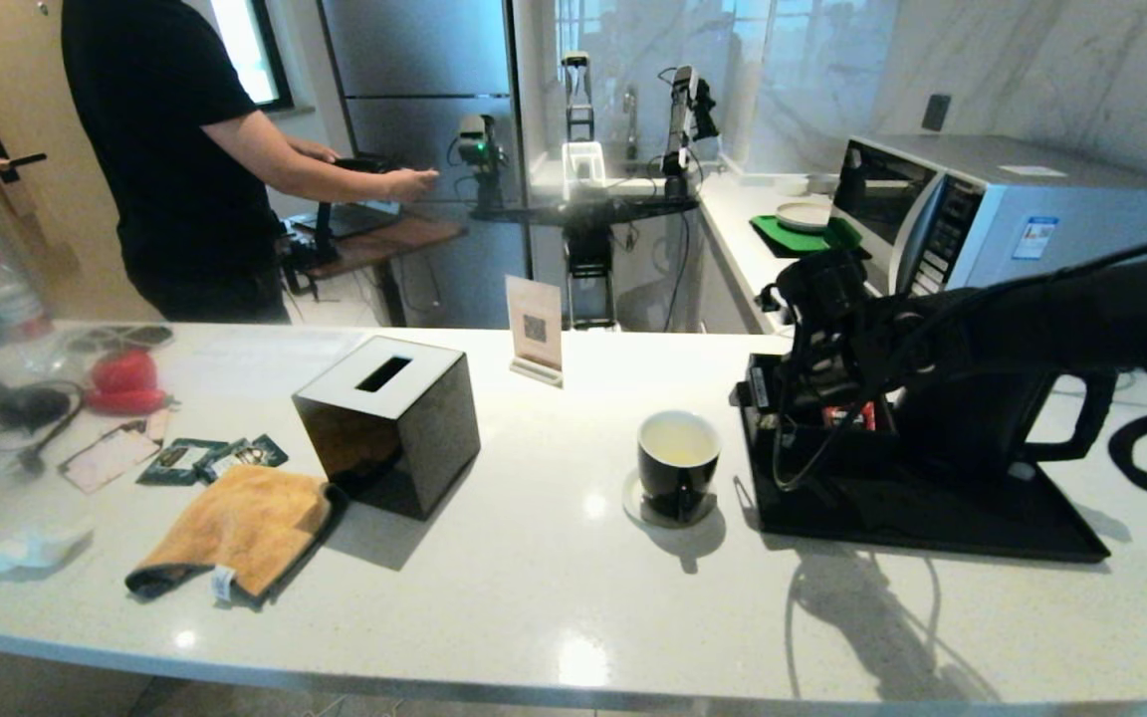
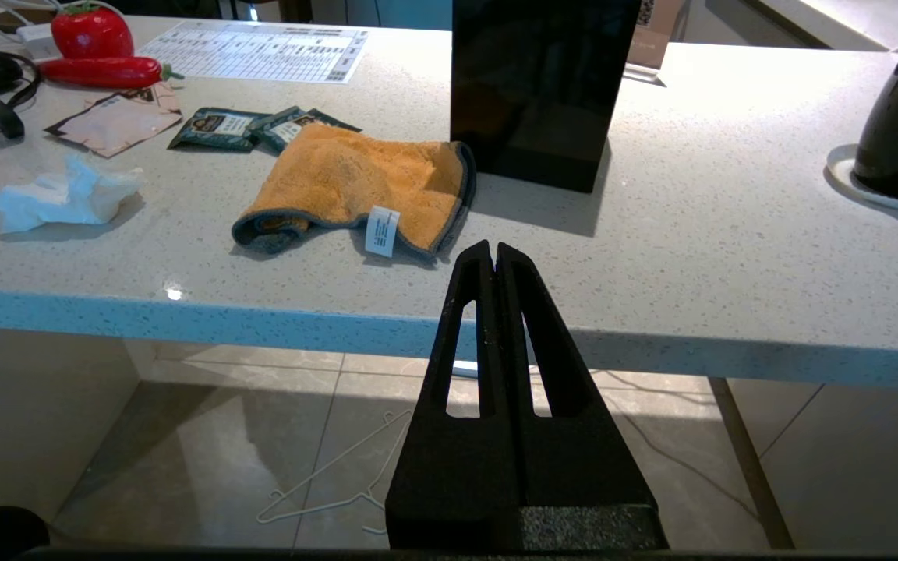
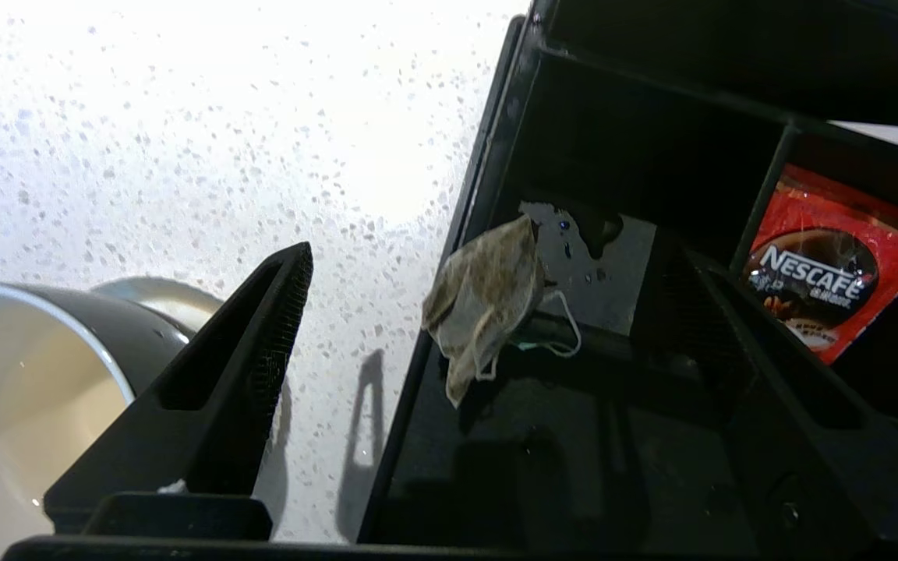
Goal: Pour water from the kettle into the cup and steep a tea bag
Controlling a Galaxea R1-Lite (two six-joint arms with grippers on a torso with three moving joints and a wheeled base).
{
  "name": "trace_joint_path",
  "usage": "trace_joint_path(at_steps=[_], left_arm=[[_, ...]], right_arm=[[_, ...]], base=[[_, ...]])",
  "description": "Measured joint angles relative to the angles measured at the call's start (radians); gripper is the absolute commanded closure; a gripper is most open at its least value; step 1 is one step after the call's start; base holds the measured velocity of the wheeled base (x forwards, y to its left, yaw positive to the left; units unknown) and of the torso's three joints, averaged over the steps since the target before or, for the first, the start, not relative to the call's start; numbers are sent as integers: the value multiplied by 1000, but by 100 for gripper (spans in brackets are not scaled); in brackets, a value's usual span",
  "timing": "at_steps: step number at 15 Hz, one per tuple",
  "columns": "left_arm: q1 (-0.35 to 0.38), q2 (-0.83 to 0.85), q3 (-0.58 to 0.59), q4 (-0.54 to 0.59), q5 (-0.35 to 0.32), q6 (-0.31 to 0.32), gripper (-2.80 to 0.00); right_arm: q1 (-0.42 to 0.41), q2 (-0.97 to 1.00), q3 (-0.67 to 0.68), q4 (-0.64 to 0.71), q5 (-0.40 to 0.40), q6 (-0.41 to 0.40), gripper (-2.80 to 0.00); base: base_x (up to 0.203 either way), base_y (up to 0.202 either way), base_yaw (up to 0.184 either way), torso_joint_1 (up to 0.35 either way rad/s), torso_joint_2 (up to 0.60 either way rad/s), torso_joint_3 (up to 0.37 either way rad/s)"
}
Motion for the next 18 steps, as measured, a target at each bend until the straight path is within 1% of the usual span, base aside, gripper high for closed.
trace_joint_path(at_steps=[9, 15, 16, 18], left_arm=[[0, 0, 0, 0, 0, 0, 0], [0, 0, 0, 0, 0, 0, 0], [0, 0, 0, 0, 0, 0, 0], [0, 0, 0, 0, 0, 0, 0]], right_arm=[[-1, 28, -25, 2, -1, 13, -280], [-5, 44, -26, 0, -21, 32, -280], [-6, 45, -26, 0, -21, 34, 0], [-7, 49, -27, -1, -21, 34, 0]], base=[[0, 0, 0, 0, 0, 0], [0, 0, 0, 0, 0, 0], [0, 0, 0, 0, 0, 0], [0, 0, 0, 0, 0, 0]])
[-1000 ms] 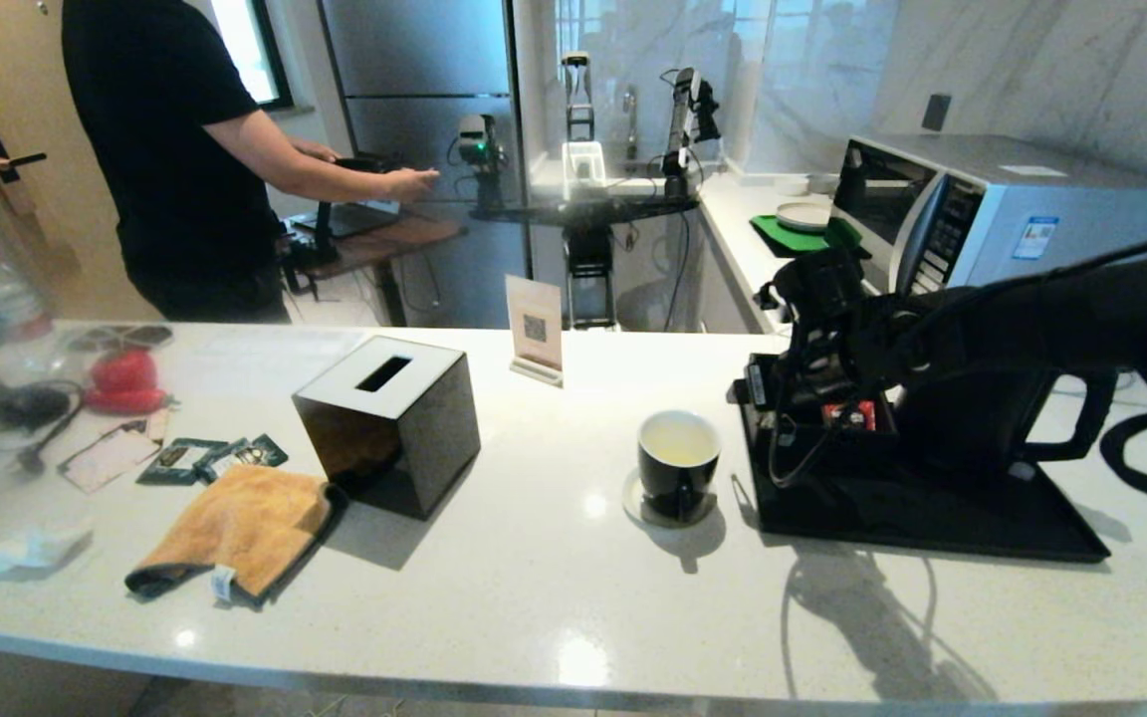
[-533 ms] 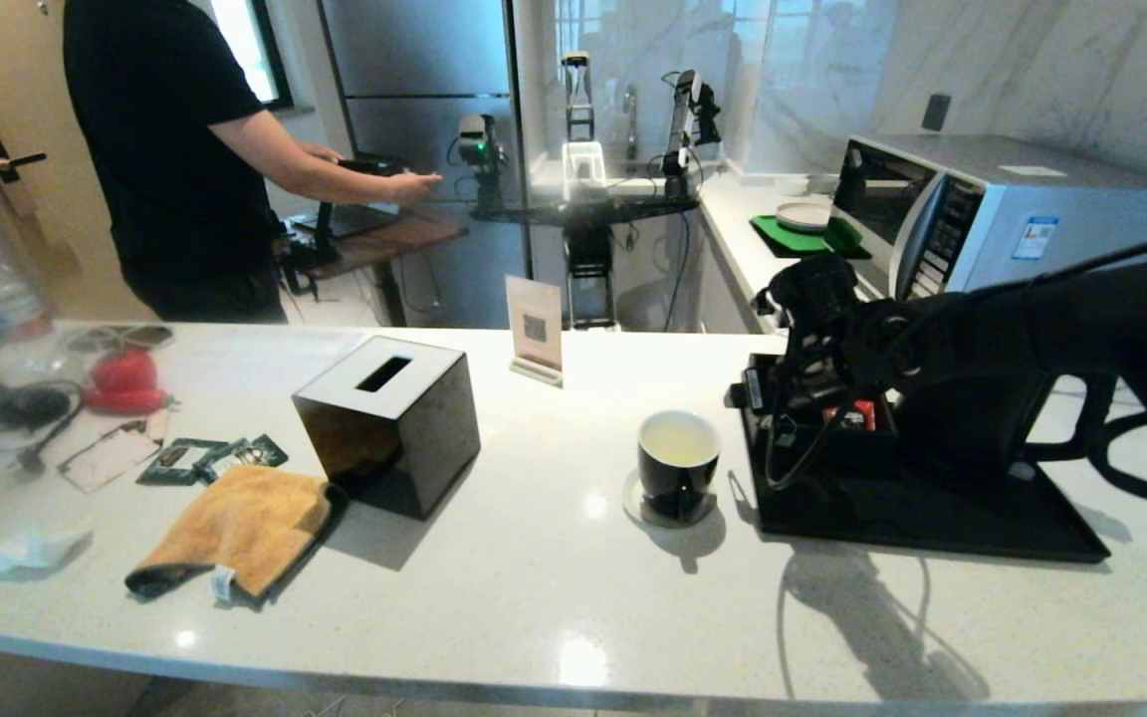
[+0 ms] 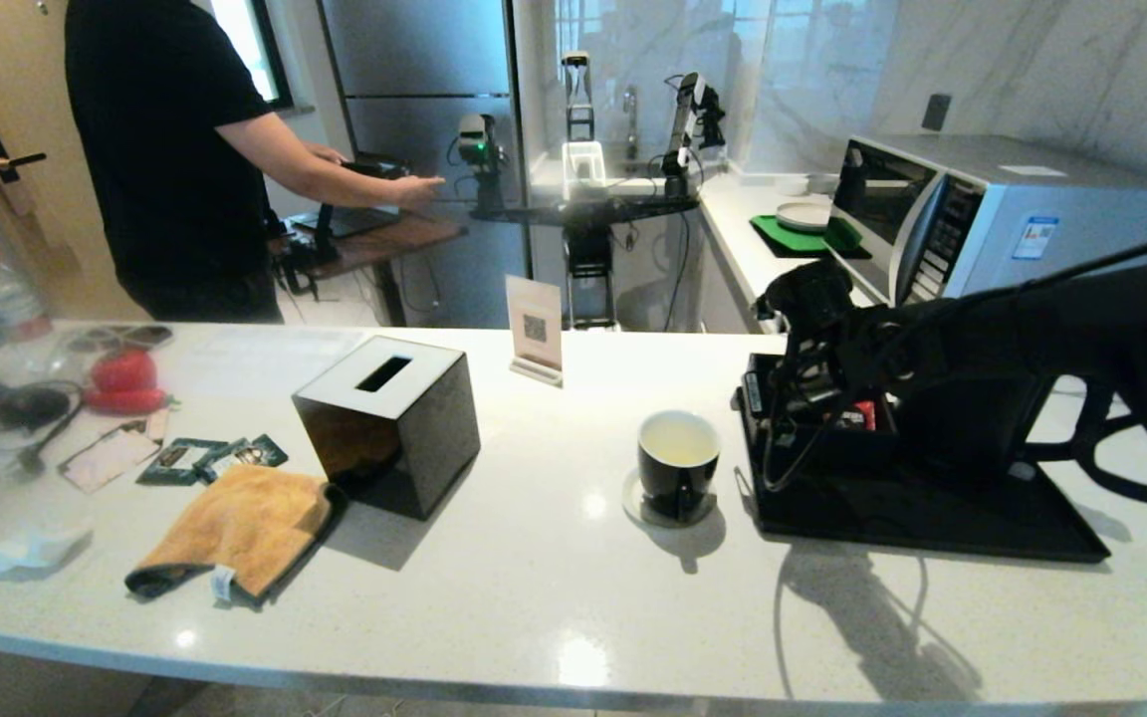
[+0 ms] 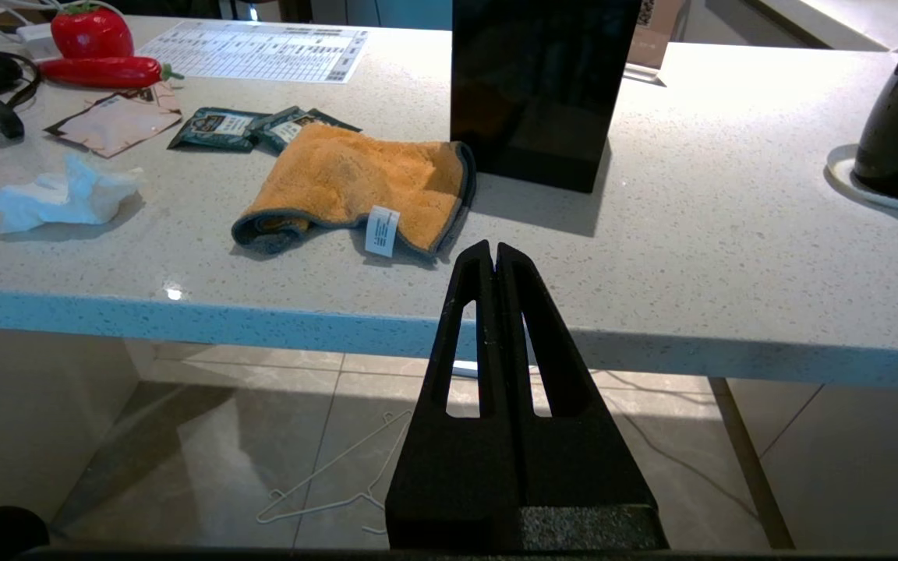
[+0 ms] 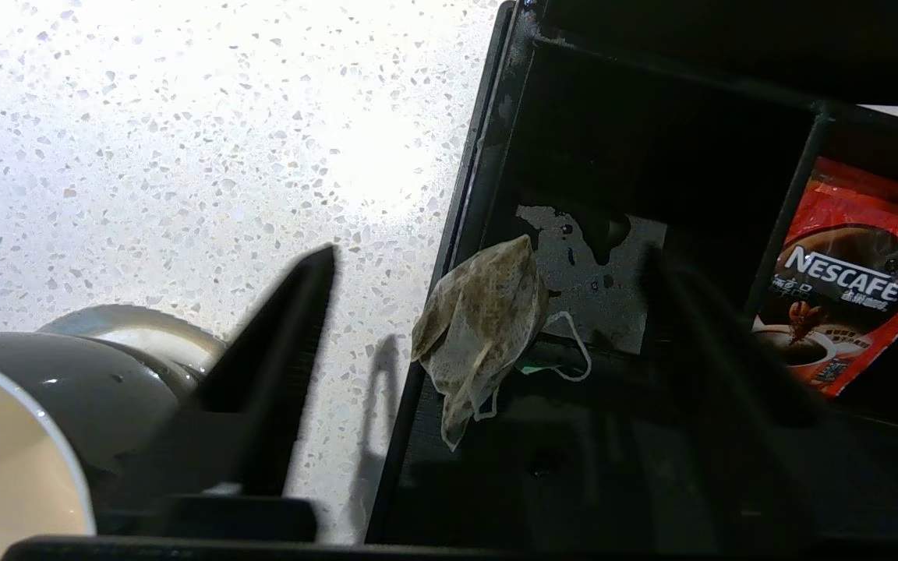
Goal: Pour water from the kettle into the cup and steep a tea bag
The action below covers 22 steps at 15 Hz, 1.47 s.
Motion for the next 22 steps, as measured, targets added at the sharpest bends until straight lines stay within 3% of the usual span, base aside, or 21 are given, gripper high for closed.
trace_joint_path(at_steps=[22], left_arm=[[0, 0, 0, 0, 0, 0, 0]], right_arm=[[2, -2, -85, 1, 0, 21, 0]], base=[[0, 0, 0, 0, 0, 0]])
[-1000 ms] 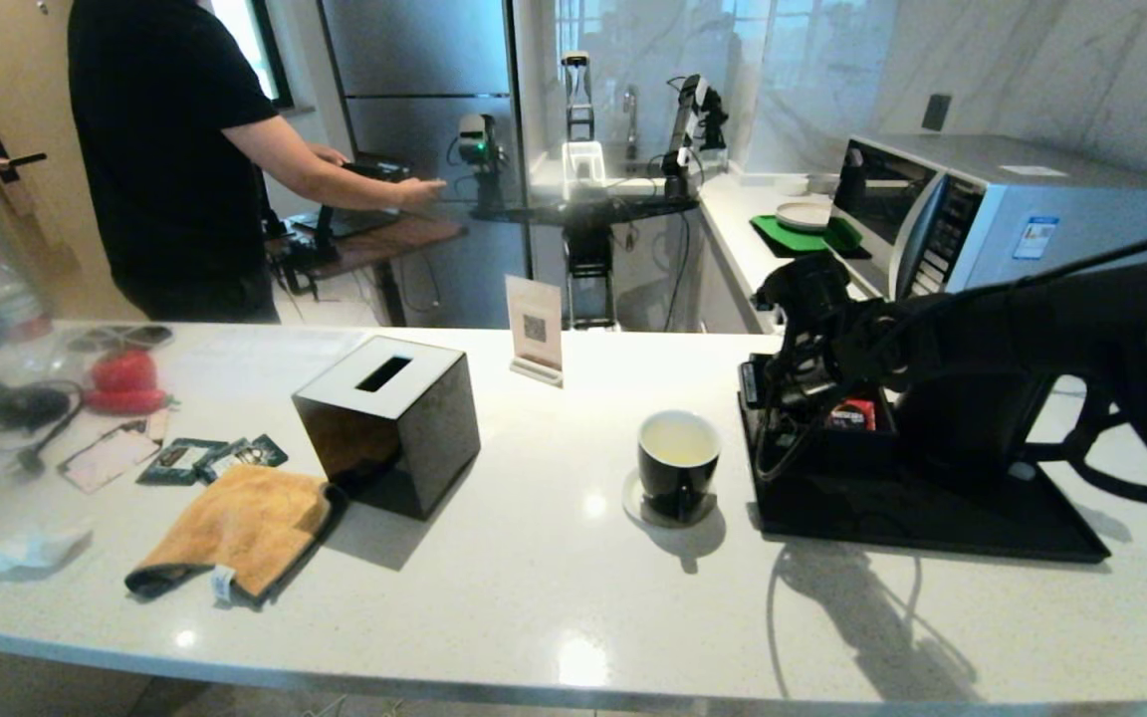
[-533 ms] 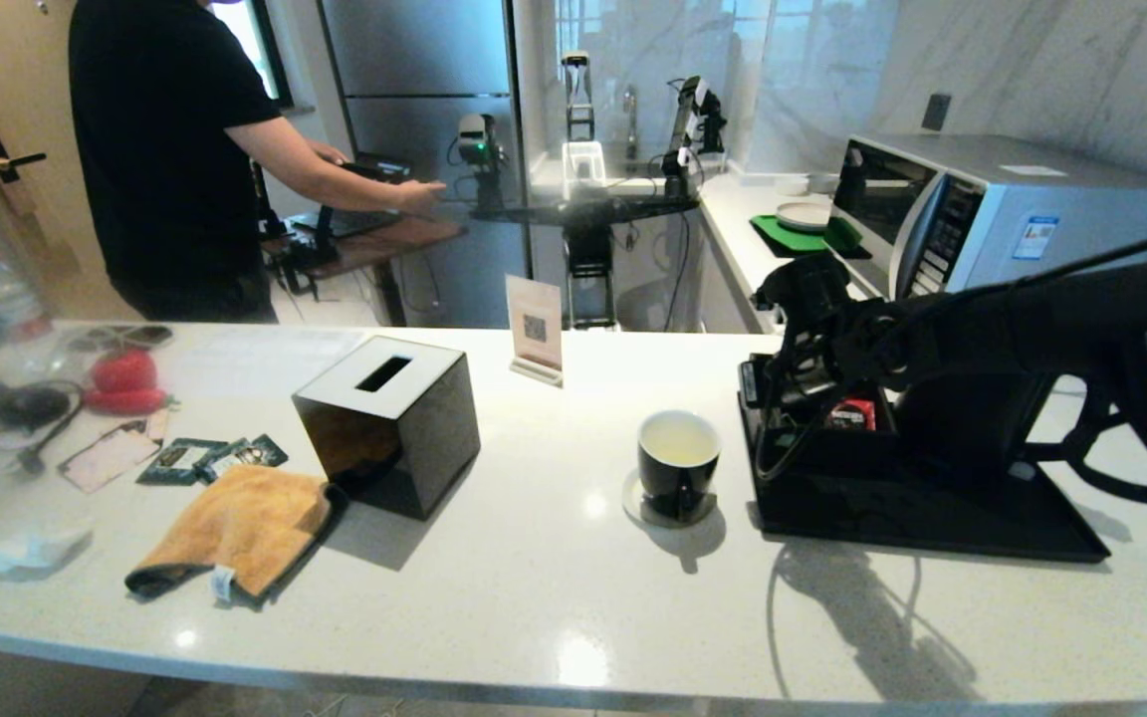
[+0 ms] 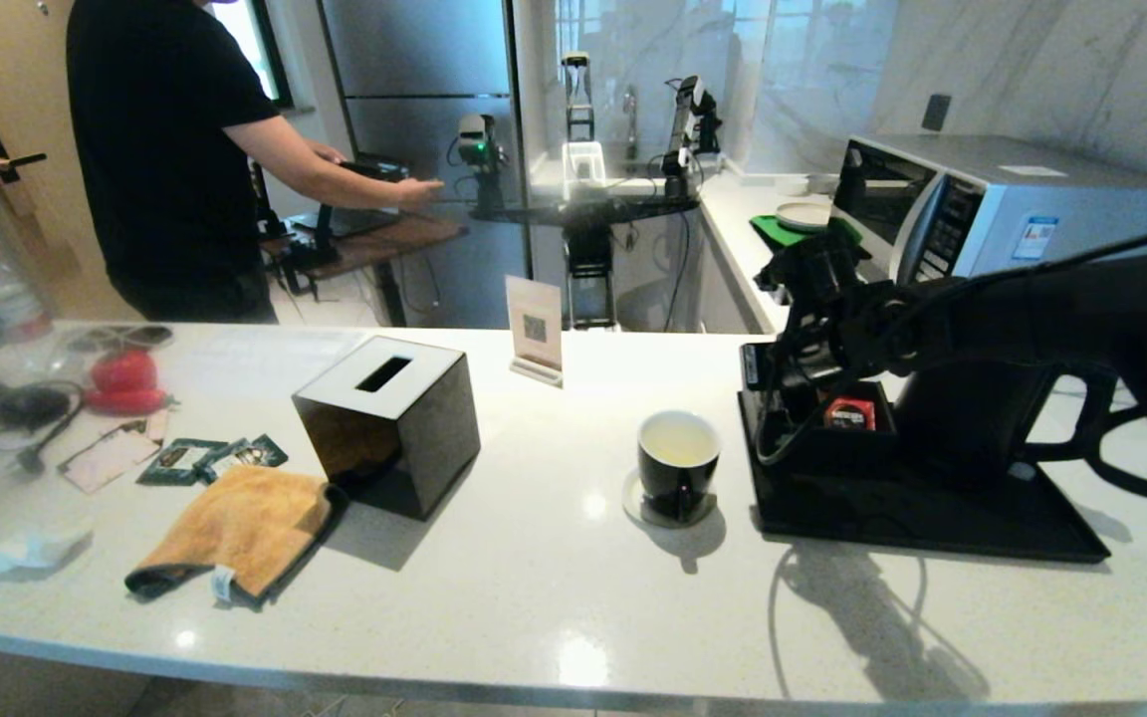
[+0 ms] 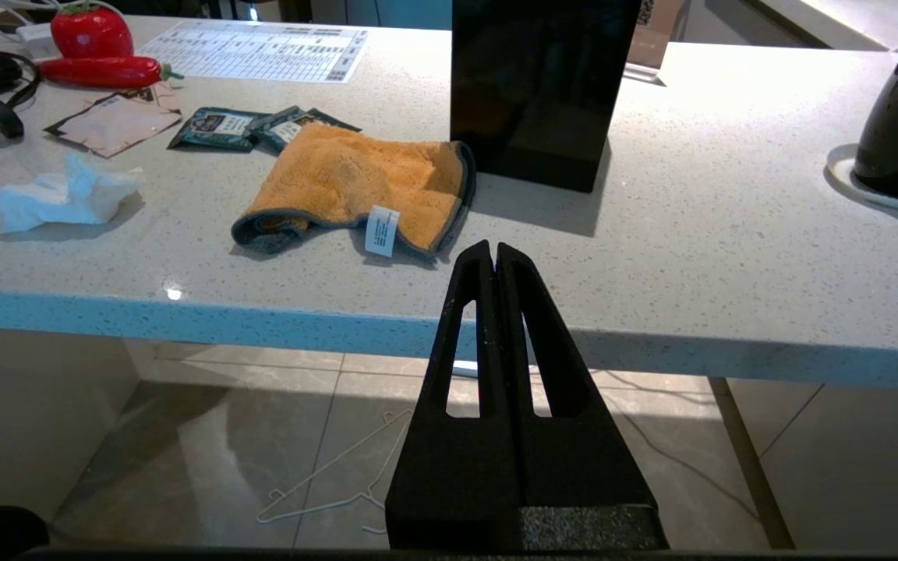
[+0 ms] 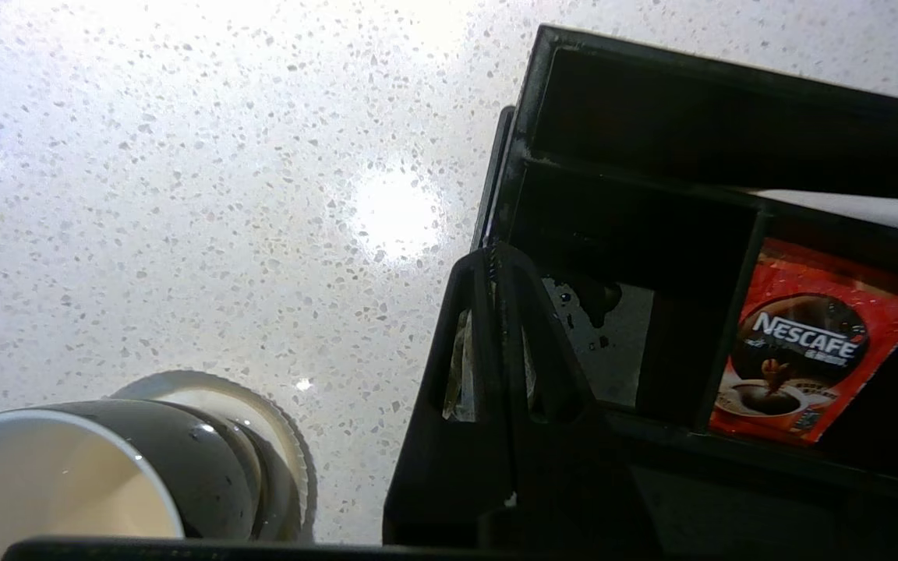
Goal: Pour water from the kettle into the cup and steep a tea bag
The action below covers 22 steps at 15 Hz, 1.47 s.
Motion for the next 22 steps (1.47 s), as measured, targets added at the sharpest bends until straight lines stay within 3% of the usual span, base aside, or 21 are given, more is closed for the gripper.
trace_joint_path(at_steps=[22], left_arm=[[0, 0, 0, 0, 0, 0, 0]], right_arm=[[35, -244, 11, -12, -15, -1, 0]], base=[[0, 0, 0, 0, 0, 0]])
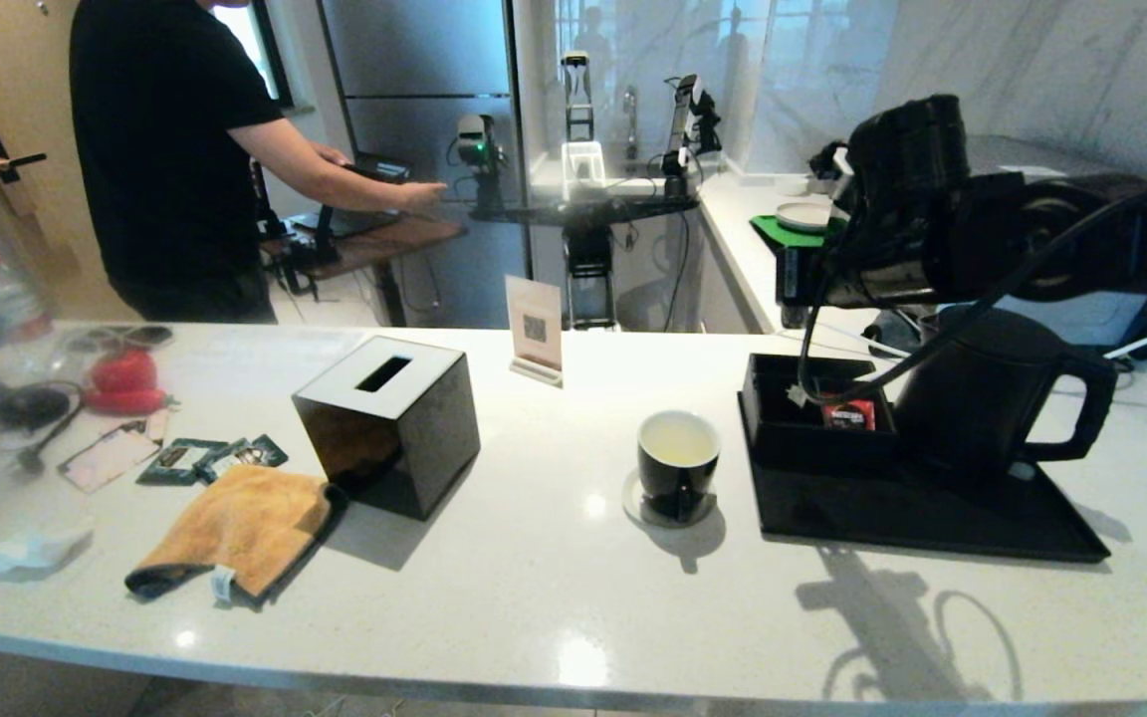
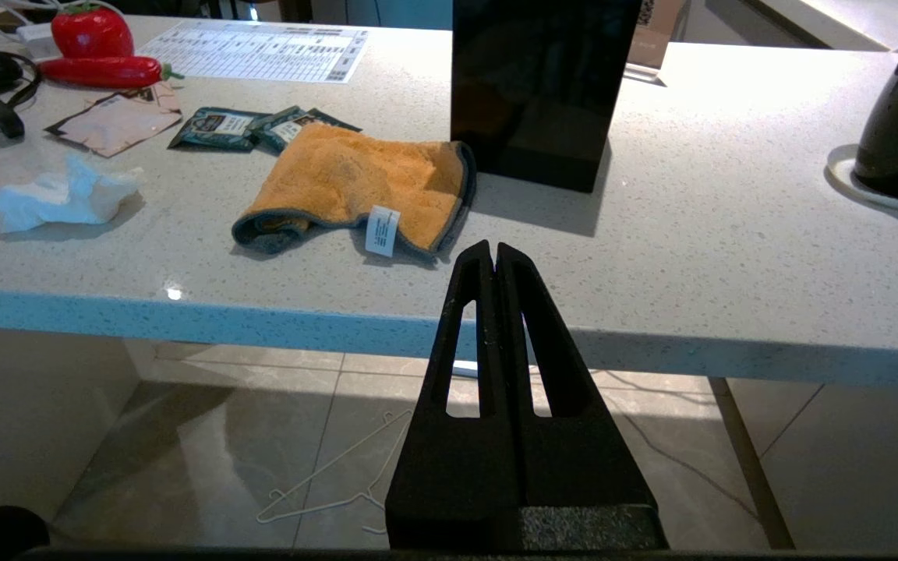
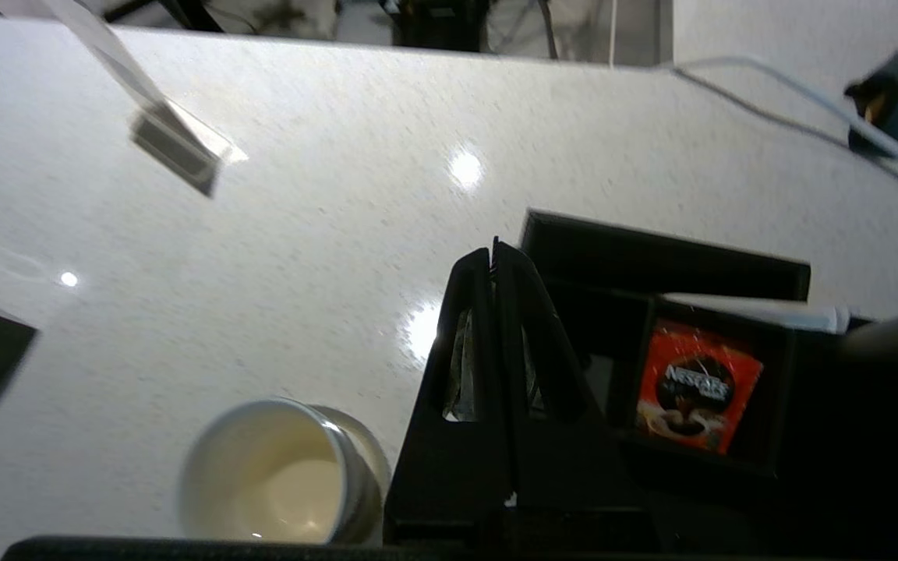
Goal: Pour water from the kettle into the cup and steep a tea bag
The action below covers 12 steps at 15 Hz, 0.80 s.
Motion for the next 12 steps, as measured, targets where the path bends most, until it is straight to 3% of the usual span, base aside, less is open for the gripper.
trace_joint_path(at_steps=[7, 12], left_arm=[[0, 0, 0, 0, 0, 0, 0], [0, 0, 0, 0, 0, 0, 0]], right_arm=[[127, -101, 4, -33, -81, -7, 0], [220, -160, 17, -30, -88, -41, 0]], base=[[0, 0, 0, 0, 0, 0], [0, 0, 0, 0, 0, 0]])
